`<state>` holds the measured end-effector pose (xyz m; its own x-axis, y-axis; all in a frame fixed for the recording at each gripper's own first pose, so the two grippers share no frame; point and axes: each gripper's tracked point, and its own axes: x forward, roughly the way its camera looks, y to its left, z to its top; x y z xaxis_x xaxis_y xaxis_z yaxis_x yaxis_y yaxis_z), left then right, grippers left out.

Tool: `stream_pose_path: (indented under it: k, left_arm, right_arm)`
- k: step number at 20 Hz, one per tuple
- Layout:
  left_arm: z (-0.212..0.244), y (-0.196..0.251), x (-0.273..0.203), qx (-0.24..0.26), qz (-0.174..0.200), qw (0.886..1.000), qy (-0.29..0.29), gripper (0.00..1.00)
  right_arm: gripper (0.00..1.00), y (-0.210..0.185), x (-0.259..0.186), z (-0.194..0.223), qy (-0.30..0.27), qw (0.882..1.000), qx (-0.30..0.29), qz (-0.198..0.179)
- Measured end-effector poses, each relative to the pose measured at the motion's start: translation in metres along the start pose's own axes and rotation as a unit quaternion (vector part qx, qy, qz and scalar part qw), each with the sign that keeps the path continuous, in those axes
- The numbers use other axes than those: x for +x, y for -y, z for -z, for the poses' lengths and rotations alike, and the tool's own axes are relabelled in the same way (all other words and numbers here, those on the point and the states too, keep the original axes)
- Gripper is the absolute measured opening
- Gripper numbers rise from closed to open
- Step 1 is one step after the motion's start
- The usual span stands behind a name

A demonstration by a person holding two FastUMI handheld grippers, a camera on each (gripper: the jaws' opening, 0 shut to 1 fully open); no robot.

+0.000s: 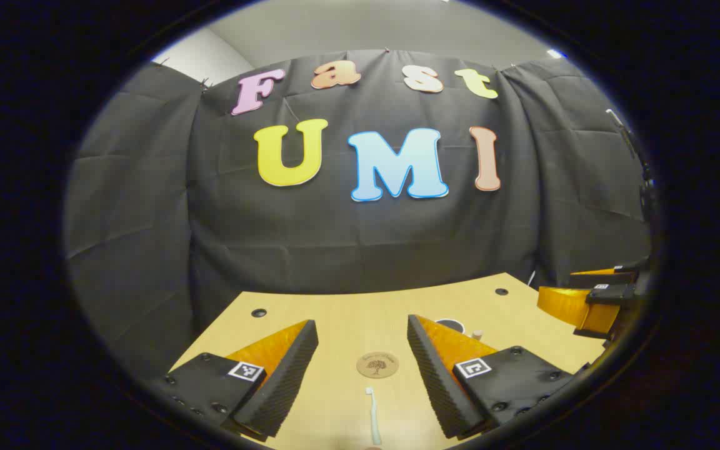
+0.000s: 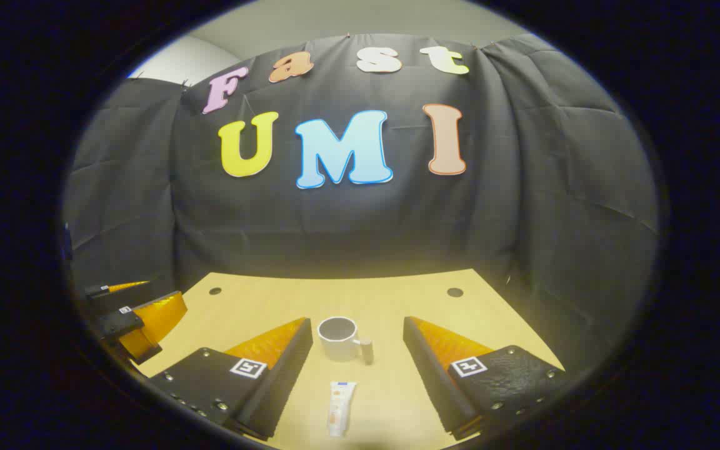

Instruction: Put the toothbrush and toothpaste on the desktop into the cup, then pick up the cup and place it on the coaster on the desktop.

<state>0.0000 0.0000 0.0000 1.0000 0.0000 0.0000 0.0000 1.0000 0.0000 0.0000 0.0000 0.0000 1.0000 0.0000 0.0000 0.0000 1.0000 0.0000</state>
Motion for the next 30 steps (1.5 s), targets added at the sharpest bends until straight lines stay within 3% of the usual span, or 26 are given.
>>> stream_pose_path:
  k: [10, 20, 30]
  left_arm:
    - [0.016, 0.002, 0.013, -0.012, 0.002, 1.0, -0.024, 0.95]
    - [0.06, 0.004, 0.025, -0.027, 0.003, 0.996, -0.087, 0.95]
    - [0.139, 0.014, 0.041, -0.042, 0.023, 0.98, -0.195, 0.96]
  right_arm:
    - [0.91, -0.007, 0.013, 0.016, -0.038, 0.999, -0.007, -0.015]
    - [0.92, -0.008, 0.024, 0.043, -0.091, 0.996, -0.009, -0.023]
    - [0.92, -0.01, 0.043, 0.105, -0.198, 0.98, -0.011, -0.028]
